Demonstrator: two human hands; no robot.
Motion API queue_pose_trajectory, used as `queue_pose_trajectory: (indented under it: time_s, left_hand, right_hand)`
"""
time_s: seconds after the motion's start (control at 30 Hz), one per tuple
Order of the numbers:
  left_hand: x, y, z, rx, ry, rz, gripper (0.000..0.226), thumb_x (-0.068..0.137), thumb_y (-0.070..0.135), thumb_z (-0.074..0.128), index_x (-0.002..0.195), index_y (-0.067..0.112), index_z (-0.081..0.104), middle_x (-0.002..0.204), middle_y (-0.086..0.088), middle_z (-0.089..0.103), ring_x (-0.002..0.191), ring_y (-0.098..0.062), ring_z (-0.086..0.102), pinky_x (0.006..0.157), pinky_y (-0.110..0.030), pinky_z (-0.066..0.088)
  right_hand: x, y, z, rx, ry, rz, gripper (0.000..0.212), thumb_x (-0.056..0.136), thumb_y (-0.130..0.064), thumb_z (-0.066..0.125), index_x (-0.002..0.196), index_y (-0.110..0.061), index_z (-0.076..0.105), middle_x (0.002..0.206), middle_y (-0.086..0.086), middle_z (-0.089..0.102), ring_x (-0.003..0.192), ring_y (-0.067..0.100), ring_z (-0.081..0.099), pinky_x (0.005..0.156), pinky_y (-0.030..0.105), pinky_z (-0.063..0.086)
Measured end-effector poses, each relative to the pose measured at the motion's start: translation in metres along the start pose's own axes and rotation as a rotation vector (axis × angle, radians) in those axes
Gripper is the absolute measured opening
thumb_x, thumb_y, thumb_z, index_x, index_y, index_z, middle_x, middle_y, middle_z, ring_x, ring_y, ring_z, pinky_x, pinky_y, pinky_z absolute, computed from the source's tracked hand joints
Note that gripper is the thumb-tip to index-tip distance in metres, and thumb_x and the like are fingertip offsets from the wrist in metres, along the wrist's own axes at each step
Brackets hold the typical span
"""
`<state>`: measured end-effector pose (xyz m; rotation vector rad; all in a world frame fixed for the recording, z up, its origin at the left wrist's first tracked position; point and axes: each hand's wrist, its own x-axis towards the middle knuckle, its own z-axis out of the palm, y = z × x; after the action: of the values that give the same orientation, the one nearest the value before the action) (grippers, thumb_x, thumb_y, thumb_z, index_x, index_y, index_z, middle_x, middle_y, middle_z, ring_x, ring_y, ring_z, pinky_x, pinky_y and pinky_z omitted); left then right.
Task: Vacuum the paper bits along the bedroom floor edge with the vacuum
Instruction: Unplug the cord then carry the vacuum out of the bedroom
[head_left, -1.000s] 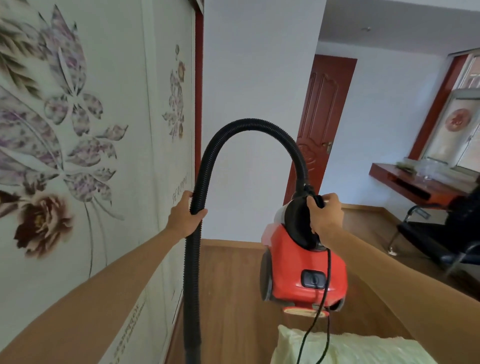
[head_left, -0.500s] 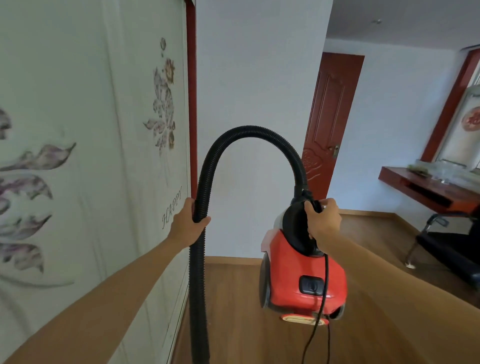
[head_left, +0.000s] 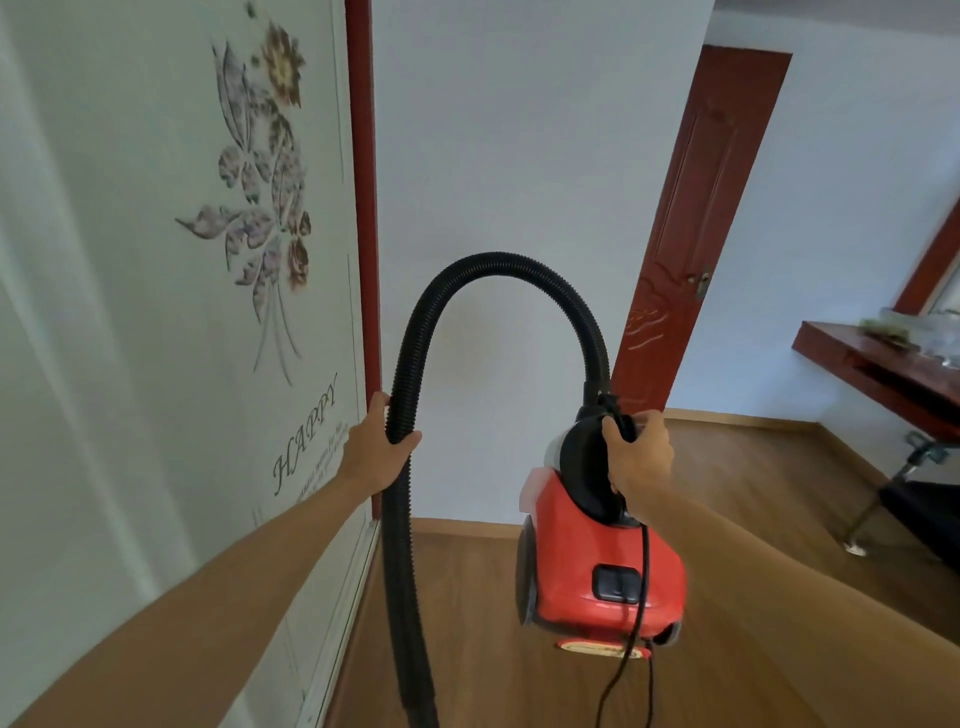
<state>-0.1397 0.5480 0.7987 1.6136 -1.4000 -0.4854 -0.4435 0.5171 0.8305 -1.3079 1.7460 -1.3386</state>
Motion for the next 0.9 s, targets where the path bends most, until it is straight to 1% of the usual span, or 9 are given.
queue_pose_trajectory:
  time_s: [0.17, 0.27, 0.33, 0.47, 0.57, 0.67, 0.77, 0.83, 0.9]
  left_hand:
    - [0.051, -0.017, 0.015, 0.034, -0.048, 0.005, 0.042, 0.094, 0.022, 0.067, 0.127, 0.016, 0.040, 0.096, -0.014, 0.066, 0.062, -0.015, 0.060, 0.048, -0.018, 0.046]
    - [0.083, -0.032, 0.028, 0.045, -0.065, 0.007, 0.044, 0.094, 0.022, 0.066, 0.128, 0.015, 0.039, 0.100, -0.012, 0.065, 0.065, -0.014, 0.061, 0.049, -0.016, 0.045]
    - [0.106, -0.043, 0.038, 0.061, -0.077, 0.001, 0.043, 0.095, 0.022, 0.066, 0.128, 0.014, 0.040, 0.101, -0.010, 0.064, 0.067, -0.012, 0.060, 0.052, -0.015, 0.044]
    - [0.165, -0.075, 0.062, 0.068, -0.091, 0.023, 0.040, 0.094, 0.020, 0.066, 0.124, 0.011, 0.042, 0.097, -0.008, 0.061, 0.069, -0.014, 0.059, 0.053, -0.016, 0.043]
    - [0.213, -0.108, 0.085, 0.079, -0.109, -0.001, 0.035, 0.095, 0.019, 0.065, 0.119, 0.011, 0.042, 0.089, -0.005, 0.058, 0.065, -0.012, 0.056, 0.051, -0.016, 0.040]
    - [0.249, -0.147, 0.112, 0.097, -0.174, -0.046, 0.037, 0.095, 0.019, 0.065, 0.123, 0.011, 0.042, 0.087, -0.002, 0.056, 0.065, -0.010, 0.054, 0.049, -0.015, 0.039]
    - [0.278, -0.190, 0.140, 0.104, -0.232, -0.080, 0.040, 0.095, 0.019, 0.064, 0.127, 0.014, 0.041, 0.084, -0.001, 0.055, 0.063, -0.010, 0.055, 0.045, -0.011, 0.039]
    - [0.291, -0.219, 0.162, 0.109, -0.257, -0.106, 0.042, 0.095, 0.020, 0.064, 0.129, 0.014, 0.041, 0.087, -0.002, 0.057, 0.064, -0.010, 0.056, 0.047, -0.011, 0.039]
    - [0.297, -0.247, 0.184, 0.105, -0.283, -0.133, 0.041, 0.095, 0.022, 0.065, 0.128, 0.014, 0.041, 0.087, 0.001, 0.057, 0.067, -0.009, 0.057, 0.050, -0.015, 0.041]
  right_hand:
    - [0.053, 0.006, 0.030, -0.006, 0.000, 0.018, 0.025, 0.097, -0.032, 0.061, 0.109, -0.015, 0.047, 0.094, 0.014, 0.063, 0.068, 0.031, 0.061, 0.053, 0.035, 0.052]
    - [0.082, 0.012, 0.050, -0.016, 0.004, 0.027, 0.024, 0.097, -0.032, 0.061, 0.108, -0.016, 0.047, 0.095, 0.014, 0.062, 0.067, 0.031, 0.061, 0.051, 0.034, 0.050]
    - [0.100, 0.019, 0.066, -0.034, 0.004, 0.030, 0.023, 0.096, -0.032, 0.061, 0.106, -0.017, 0.047, 0.094, 0.014, 0.063, 0.067, 0.031, 0.062, 0.053, 0.037, 0.053]
    - [0.141, 0.039, 0.103, -0.102, -0.005, 0.042, 0.022, 0.096, -0.033, 0.060, 0.105, -0.018, 0.047, 0.091, 0.008, 0.062, 0.076, 0.036, 0.066, 0.067, 0.049, 0.060]
    - [0.173, 0.063, 0.138, -0.150, -0.011, 0.079, 0.023, 0.095, -0.033, 0.061, 0.106, -0.017, 0.048, 0.088, 0.004, 0.061, 0.075, 0.034, 0.067, 0.067, 0.051, 0.060]
    - [0.201, 0.092, 0.175, -0.192, -0.004, 0.137, 0.024, 0.095, -0.034, 0.060, 0.106, -0.018, 0.046, 0.084, -0.001, 0.058, 0.074, 0.031, 0.066, 0.068, 0.051, 0.060]
    - [0.228, 0.124, 0.210, -0.208, -0.004, 0.206, 0.024, 0.095, -0.038, 0.059, 0.104, -0.020, 0.045, 0.085, 0.001, 0.058, 0.075, 0.034, 0.066, 0.068, 0.054, 0.059]
    - [0.246, 0.152, 0.232, -0.227, -0.014, 0.254, 0.024, 0.093, -0.043, 0.058, 0.100, -0.025, 0.044, 0.088, 0.005, 0.060, 0.076, 0.036, 0.066, 0.069, 0.057, 0.059]
    - [0.258, 0.183, 0.252, -0.241, -0.027, 0.290, 0.023, 0.092, -0.046, 0.057, 0.098, -0.029, 0.043, 0.090, 0.003, 0.060, 0.083, 0.039, 0.066, 0.072, 0.058, 0.059]
